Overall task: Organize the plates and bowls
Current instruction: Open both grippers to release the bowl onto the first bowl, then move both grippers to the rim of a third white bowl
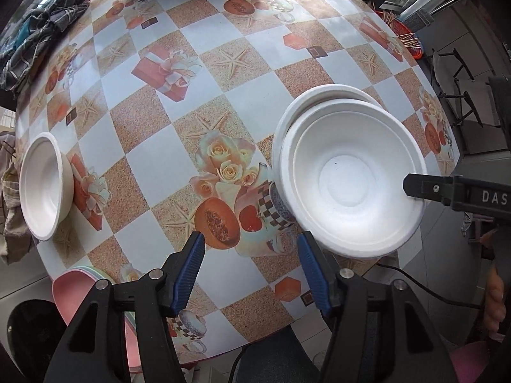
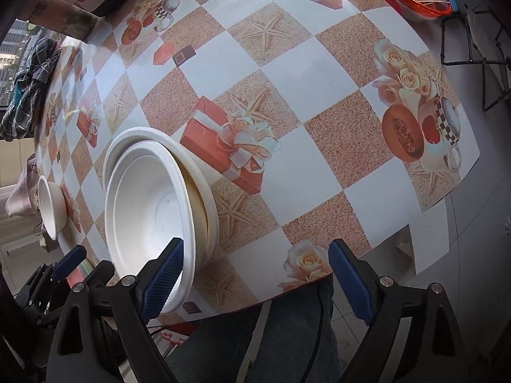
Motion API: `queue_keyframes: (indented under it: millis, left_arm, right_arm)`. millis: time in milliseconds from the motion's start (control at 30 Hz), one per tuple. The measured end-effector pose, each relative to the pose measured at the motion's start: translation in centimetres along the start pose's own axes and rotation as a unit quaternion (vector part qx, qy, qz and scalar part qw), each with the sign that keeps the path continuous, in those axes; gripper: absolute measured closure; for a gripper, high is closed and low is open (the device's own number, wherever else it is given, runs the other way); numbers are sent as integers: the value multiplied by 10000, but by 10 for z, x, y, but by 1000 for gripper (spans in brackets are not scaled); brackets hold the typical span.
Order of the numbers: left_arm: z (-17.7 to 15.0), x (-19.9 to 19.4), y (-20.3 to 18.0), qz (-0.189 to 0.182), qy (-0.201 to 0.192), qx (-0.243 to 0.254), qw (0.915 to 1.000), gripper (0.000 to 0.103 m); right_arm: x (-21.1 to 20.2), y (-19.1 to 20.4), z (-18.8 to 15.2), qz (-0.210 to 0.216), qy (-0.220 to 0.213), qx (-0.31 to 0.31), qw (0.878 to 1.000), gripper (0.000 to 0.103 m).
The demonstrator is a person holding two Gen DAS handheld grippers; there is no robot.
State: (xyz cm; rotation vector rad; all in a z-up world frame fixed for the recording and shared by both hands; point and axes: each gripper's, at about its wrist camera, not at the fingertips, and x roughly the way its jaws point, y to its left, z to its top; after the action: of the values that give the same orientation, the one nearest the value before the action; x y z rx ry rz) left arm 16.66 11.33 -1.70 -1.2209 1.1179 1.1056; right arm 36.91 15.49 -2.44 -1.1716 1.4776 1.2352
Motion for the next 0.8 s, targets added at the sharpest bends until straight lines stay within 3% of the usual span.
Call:
queue_keyframes:
  millis: [267, 567, 633, 800]
  left_arm:
    - [-8, -11, 13, 6, -141, -186, 9997, 39]
    - [-24, -11, 28, 139, 2, -410, 9991, 39]
    - [-28, -11, 31, 186, 25, -464, 9987, 38]
    - [-33, -13, 41, 251, 44, -616, 9978, 38]
  right_arm:
    - [15, 16, -4, -455, 61, -250, 9986, 12]
    - [44, 54, 12, -1089, 80, -916, 9898, 12]
    - [50, 58, 16, -1154, 13, -1031, 9879, 7]
    - [49, 74, 33, -1578, -377, -1300, 9782, 7]
